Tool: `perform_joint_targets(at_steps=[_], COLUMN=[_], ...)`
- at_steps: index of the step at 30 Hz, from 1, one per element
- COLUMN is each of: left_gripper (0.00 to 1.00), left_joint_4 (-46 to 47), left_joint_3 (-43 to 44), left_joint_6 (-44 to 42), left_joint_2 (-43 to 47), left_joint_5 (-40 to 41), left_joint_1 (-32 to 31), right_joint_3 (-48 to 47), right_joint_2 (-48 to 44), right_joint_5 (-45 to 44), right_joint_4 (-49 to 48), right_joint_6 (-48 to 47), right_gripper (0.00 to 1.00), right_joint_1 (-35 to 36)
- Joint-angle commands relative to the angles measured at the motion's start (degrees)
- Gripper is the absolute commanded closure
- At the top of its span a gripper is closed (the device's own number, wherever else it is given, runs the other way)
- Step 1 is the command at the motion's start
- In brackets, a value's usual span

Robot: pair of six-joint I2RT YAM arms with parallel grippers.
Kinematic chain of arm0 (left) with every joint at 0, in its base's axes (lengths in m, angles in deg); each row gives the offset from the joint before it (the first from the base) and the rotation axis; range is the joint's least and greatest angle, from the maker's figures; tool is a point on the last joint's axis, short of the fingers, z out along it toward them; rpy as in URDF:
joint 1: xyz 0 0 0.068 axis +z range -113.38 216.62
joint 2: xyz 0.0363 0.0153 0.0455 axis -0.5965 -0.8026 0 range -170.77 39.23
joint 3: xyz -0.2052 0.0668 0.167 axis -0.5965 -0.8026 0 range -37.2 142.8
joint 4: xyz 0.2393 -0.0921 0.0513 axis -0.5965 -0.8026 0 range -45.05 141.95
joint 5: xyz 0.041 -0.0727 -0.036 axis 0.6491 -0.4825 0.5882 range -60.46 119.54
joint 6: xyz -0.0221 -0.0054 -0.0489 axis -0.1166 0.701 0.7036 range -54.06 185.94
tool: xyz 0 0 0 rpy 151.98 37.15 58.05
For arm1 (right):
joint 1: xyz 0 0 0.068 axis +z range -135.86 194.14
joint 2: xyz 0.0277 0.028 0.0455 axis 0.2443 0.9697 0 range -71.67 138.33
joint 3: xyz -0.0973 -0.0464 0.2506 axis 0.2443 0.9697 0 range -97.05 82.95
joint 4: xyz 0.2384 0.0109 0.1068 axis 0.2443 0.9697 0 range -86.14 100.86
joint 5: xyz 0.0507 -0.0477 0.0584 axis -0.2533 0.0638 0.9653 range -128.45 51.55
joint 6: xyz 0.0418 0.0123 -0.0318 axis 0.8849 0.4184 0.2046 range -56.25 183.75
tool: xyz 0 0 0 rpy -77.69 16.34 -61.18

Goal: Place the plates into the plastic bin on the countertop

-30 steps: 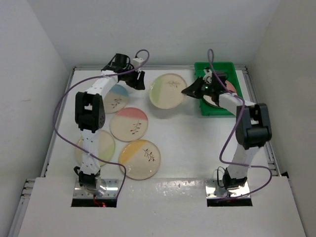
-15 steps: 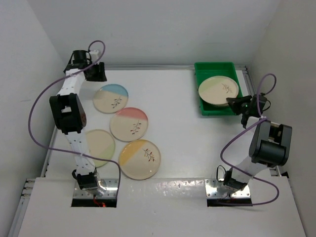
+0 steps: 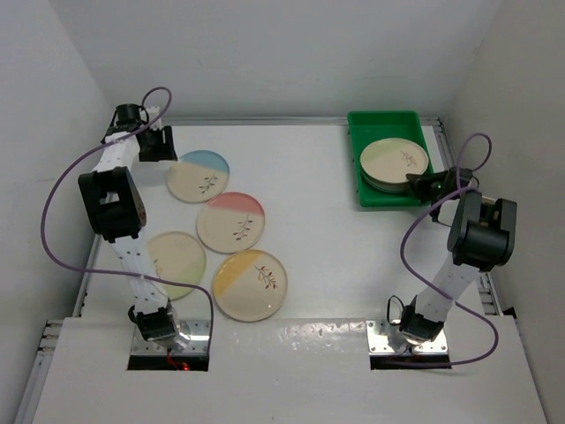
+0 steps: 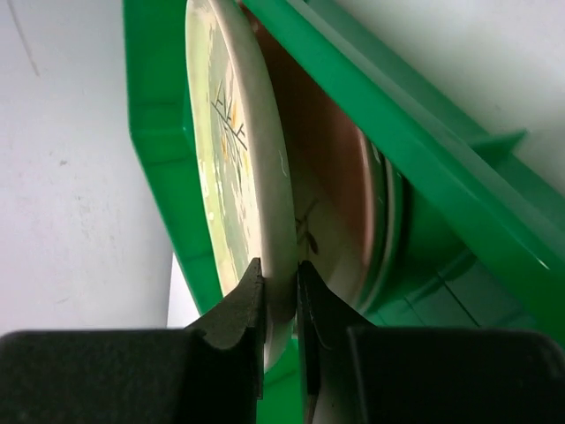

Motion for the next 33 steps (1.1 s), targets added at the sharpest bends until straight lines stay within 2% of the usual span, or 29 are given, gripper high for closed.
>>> perform_joint_targets(at_steps=[1,2,4,5,6,9,10,12,19,23,24,25,27,30,31,32,33], left_gripper=[0.34,0.34,0.33,0.33,0.33,0.33,0.33,0.33,0.36,0.41,0.44,0.52,0.58,0.77,0.91,0.97,1.00], left_joint_4=[0.74,0.74,0.74,0.74,0.74,0.74,0.74,0.22,-0.32,-0.84,-0.84,-0.84,-1.98,-3.74,-3.74,-3.74,-3.74], left_joint_3=[-0.50,-0.50,-0.50,-0.50,-1.02,-1.03,-1.03,-1.03,-2.17,-2.88,-2.88,-2.88,-2.88,-1.65,-1.64,-0.86,-0.24], left_joint_6=[-0.29,-0.81,-0.82,-0.82,-1.34,-1.35,-1.35,-1.35,-1.35,-2.40,-2.40,-2.40,-1.87,-3.28,-3.28,-3.28,-3.28], left_joint_2=[0.61,0.60,-0.53,-0.54,-1.24,-2.47,-2.47,-3.00,-4.93,-6.16,-7.03,-7.57,-9.06,-11.43,-11.44,-11.96,-11.97], left_joint_5=[0.89,0.89,1.41,1.42,1.94,1.95,1.95,1.95,-0.51,2.30,1.52,0.81,-0.60,-1.13,-2.78,-3.76,-4.64], left_joint_1=[2.37,2.37,2.90,2.90,2.90,2.90,2.90,2.90,2.90,1.67,1.67,1.67,0.27,-2.10,-2.11,-2.81,-2.81], right_joint_3=[-5.27,-6.32,-7.47,-9.91,-10.98,-16.59,-17.40,-19.94,-25.30,-26.81,-26.81,-26.72,-26.63,-26.02,-25.67,-25.23,-24.88], right_joint_2=[-0.42,-0.33,-0.41,-0.67,-0.59,0.11,0.20,0.29,-0.50,-2.26,-3.22,-3.83,-6.03,-8.76,-9.20,-10.59,-10.78], right_joint_5=[1.24,1.24,0.54,-0.15,-1.73,-5.25,-9.00,-10.96,-18.25,-26.59,-27.57,-28.37,-31.44,-35.05,-34.79,-34.44,-30.09], right_joint_4=[-7.15,-5.83,2.66,8.54,11.90,27.43,29.93,37.48,46.20,50.16,50.43,50.43,50.34,49.29,47.90,47.19,46.22], right_joint_6=[1.35,0.83,-4.07,-5.66,-9.51,-14.79,-15.43,-17.01,-23.25,-28.00,-29.92,-30.37,-32.57,-35.03,-35.21,-35.91,-36.26], right_gripper=[0.97,0.91,0.73,0.55,0.51,0.48,0.48,0.45,0.42,0.30,0.30,0.30,0.27,0.23,0.23,0.23,0.23], right_joint_1=[-0.17,0.00,0.44,1.05,1.32,2.99,3.51,4.13,7.38,10.72,12.21,12.74,14.41,17.75,18.37,20.63,21.61])
